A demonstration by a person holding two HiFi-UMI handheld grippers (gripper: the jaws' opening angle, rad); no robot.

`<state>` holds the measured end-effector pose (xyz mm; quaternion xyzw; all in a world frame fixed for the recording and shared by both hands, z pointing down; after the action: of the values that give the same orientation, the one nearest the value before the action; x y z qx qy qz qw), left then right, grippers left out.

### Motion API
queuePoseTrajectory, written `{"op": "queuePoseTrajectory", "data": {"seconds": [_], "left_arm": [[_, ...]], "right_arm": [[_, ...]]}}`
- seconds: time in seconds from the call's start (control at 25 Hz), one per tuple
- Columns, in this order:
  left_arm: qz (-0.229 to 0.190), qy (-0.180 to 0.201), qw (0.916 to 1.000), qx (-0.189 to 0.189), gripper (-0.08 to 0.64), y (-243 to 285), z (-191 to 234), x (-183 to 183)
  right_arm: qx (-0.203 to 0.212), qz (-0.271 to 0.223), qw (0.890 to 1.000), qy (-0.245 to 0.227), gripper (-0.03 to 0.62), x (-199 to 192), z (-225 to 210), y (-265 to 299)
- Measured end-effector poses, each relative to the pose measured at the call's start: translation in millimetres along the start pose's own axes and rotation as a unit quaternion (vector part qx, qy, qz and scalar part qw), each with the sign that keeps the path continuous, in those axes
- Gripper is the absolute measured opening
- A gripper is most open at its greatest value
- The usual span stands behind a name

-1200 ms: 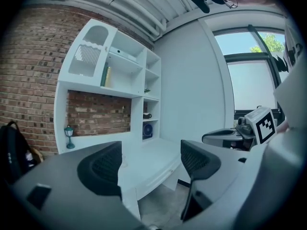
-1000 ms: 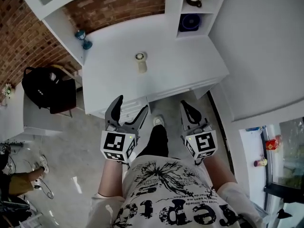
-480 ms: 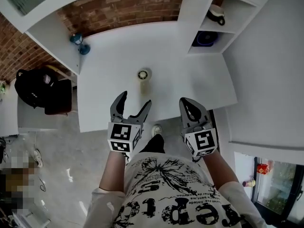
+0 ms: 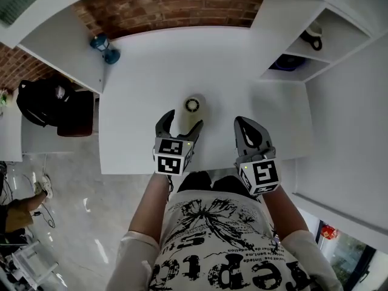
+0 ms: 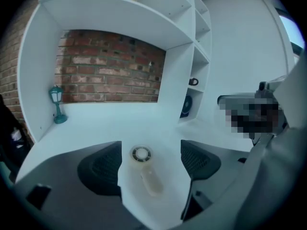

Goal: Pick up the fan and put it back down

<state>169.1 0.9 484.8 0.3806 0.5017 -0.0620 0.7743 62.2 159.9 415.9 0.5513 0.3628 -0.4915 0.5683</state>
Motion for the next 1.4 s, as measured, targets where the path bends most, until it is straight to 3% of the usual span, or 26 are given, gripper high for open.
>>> {"op": "queuePoseTrajectory", "data": {"seconds": [0.44,0.76,1.0,1.4], "left_arm": [[0.115,-0.042,0.9914,0.046,0.37,103,25,-28],[0.166,-0.057,0.9811,0.081,0.376,146,34,-38],[0.184,-0.066,0.9765,0.091,0.375,162,37,-45],[0.172,-0.063,0.9787,0.092,0.376,160,39,-47]], "right_arm": [[0.01,0.039,0.999,0.008,0.015,-26,-47,52],[0.034,0.063,0.997,0.037,0.015,-40,-86,86],[0.042,0.077,0.995,0.041,0.015,-49,-103,105],[0.052,0.083,0.994,0.039,0.015,-53,-103,112]]}}
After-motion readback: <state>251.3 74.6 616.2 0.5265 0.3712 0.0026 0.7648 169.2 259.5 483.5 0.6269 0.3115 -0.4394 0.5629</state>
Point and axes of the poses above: the fingertips, and each gripper's own axes: y forward along the fingers, z to its left, x out of its top, the point moved 7 cm from there along -y, backward along the fingers, and after that the axes turned 4 degrees about -y, right-handed, at the moved point
